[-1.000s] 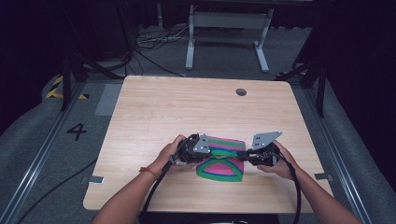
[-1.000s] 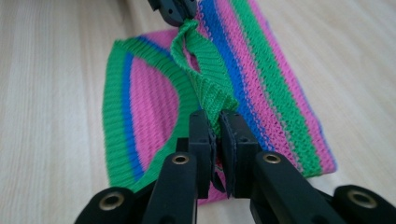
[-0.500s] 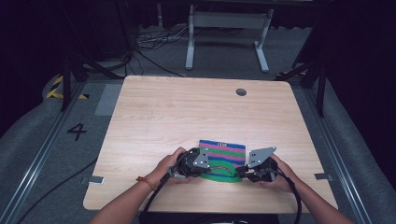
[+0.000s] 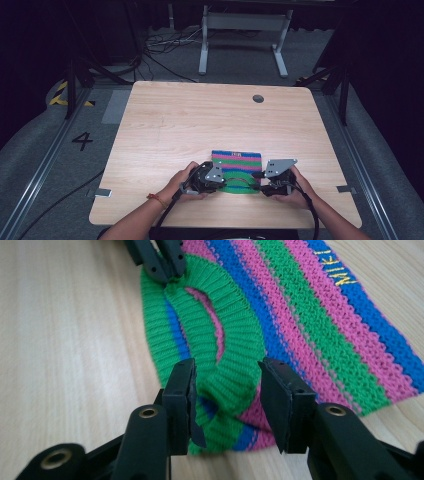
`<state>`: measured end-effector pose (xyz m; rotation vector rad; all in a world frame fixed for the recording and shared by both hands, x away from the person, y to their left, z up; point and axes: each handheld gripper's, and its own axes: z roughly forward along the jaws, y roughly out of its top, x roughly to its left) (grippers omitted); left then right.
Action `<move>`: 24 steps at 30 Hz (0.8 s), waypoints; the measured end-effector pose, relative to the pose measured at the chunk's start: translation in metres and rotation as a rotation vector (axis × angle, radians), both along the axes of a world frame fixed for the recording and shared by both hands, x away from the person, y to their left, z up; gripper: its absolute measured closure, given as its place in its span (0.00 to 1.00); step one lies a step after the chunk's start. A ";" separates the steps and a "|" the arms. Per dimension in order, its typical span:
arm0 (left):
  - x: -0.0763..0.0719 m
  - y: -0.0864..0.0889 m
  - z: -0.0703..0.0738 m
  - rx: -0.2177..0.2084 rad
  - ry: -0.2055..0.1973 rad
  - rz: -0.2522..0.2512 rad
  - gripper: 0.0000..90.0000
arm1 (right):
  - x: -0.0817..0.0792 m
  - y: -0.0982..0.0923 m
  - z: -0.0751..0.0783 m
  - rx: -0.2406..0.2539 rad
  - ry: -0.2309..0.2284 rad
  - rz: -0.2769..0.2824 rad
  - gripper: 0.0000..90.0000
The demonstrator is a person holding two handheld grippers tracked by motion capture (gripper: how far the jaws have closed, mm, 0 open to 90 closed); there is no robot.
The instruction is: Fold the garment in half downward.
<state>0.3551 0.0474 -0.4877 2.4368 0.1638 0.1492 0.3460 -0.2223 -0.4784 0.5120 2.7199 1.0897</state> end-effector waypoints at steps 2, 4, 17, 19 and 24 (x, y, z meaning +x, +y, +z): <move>-0.001 0.000 0.000 0.007 -0.002 0.005 0.91 | 0.002 0.003 -0.003 -0.006 0.001 0.000 0.69; -0.002 0.000 0.002 0.008 -0.011 0.005 0.92 | 0.002 0.006 -0.006 -0.034 -0.022 0.004 0.77; -0.008 0.005 0.007 0.024 0.010 -0.049 0.93 | -0.011 -0.004 0.007 -0.016 -0.012 0.067 0.91; -0.010 0.004 0.004 0.044 0.014 -0.060 0.94 | -0.015 -0.002 0.004 -0.031 0.009 0.093 0.89; -0.009 0.004 0.002 0.038 0.022 -0.043 0.93 | -0.021 0.005 -0.005 -0.103 0.013 0.148 0.86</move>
